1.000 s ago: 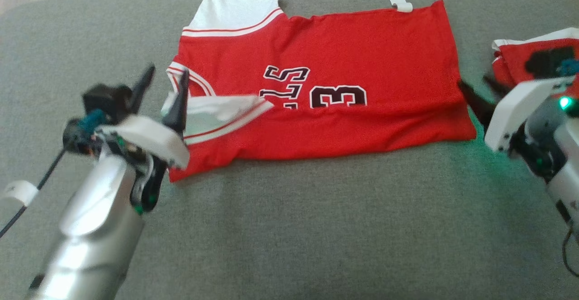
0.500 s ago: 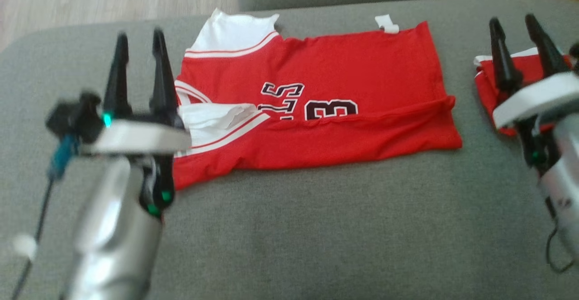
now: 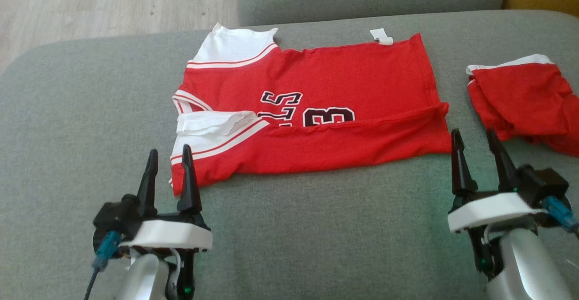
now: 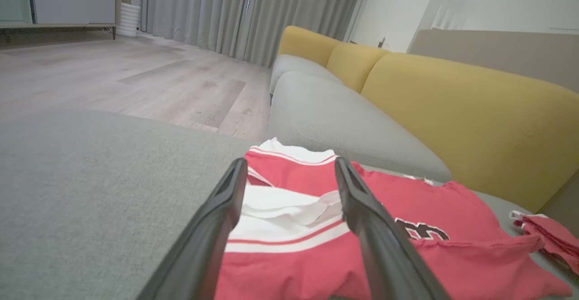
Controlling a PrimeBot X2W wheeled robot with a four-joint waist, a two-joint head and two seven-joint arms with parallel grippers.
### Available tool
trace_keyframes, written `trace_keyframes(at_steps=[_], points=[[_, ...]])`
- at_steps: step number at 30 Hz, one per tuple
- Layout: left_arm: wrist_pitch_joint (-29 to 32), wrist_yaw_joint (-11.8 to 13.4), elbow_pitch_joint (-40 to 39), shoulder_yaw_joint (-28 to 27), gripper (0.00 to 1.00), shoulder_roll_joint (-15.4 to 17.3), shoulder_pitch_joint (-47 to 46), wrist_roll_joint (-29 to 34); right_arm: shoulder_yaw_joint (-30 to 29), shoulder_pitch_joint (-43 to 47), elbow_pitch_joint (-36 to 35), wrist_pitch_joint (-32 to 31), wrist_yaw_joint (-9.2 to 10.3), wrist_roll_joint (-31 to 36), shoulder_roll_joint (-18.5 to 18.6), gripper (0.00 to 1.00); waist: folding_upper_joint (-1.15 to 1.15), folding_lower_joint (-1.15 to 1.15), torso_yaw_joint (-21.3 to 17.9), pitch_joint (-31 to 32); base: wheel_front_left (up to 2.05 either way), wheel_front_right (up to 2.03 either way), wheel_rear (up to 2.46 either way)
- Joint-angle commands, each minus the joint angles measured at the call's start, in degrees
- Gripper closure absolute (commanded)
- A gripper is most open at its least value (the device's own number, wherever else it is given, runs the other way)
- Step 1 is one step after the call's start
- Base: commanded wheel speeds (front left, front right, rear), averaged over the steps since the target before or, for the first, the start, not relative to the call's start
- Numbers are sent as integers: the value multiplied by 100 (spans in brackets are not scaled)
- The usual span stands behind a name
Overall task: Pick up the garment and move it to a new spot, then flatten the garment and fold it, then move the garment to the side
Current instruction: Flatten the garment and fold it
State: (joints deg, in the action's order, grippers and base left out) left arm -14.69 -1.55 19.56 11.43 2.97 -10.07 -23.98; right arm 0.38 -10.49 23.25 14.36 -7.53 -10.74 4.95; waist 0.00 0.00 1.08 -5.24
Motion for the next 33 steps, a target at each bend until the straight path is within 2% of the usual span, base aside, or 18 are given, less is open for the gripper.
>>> trace_keyframes(at_steps=[1, 8, 16, 21, 24, 29, 30, 31, 32, 33], points=[[-30, 26, -68, -147, 0, 20, -268, 82, 88, -256, -270, 62, 4, 64, -30, 0, 0, 0, -22, -28, 0, 0, 0], [26, 274, 770, -227, 0, 19, -648, 139, 165, -384, -374, 58, 4, 125, -107, 0, 0, 0, -158, -158, 0, 0, 0], [467, 580, 1958, -378, 0, 168, -1164, 71, 290, -475, -429, 56, 4, 34, -147, 0, 0, 0, -405, -388, 0, 0, 0], [793, 855, 2547, -467, 0, 260, -1348, 35, 356, -517, -464, 59, 4, -24, -168, 0, 0, 0, -515, -489, 0, 0, 0], [953, 872, 2800, -439, 0, 300, -1408, 29, 367, -537, -488, 61, 4, -54, -178, 0, 0, 0, -554, -530, 0, 0, 0], [1317, 711, 3128, -315, 0, 332, -1472, 2, 369, -546, -543, 62, 4, -83, -189, 0, 0, 0, -568, -552, 0, 0, 0], [1362, 672, 3161, -296, 22, 333, -1485, -9, 365, -546, -545, 62, 4, -89, -191, 0, 0, 0, -562, -546, 0, 0, 0], [1376, 640, 3176, -281, 92, 331, -1499, -17, 363, -545, -536, 62, 4, -92, -192, 0, 0, 0, -550, -536, 0, 0, 0], [1354, 605, 3168, -263, 100, 325, -1513, -20, 367, -546, -508, 62, 4, -90, -193, 0, 0, 0, -531, -520, 0, 0, 0], [1273, 576, 3130, -265, 100, 320, -1530, -33, 367, -554, -458, 49, 4, -75, -194, 0, 0, 0, -513, -504, 0, 0, 0]])
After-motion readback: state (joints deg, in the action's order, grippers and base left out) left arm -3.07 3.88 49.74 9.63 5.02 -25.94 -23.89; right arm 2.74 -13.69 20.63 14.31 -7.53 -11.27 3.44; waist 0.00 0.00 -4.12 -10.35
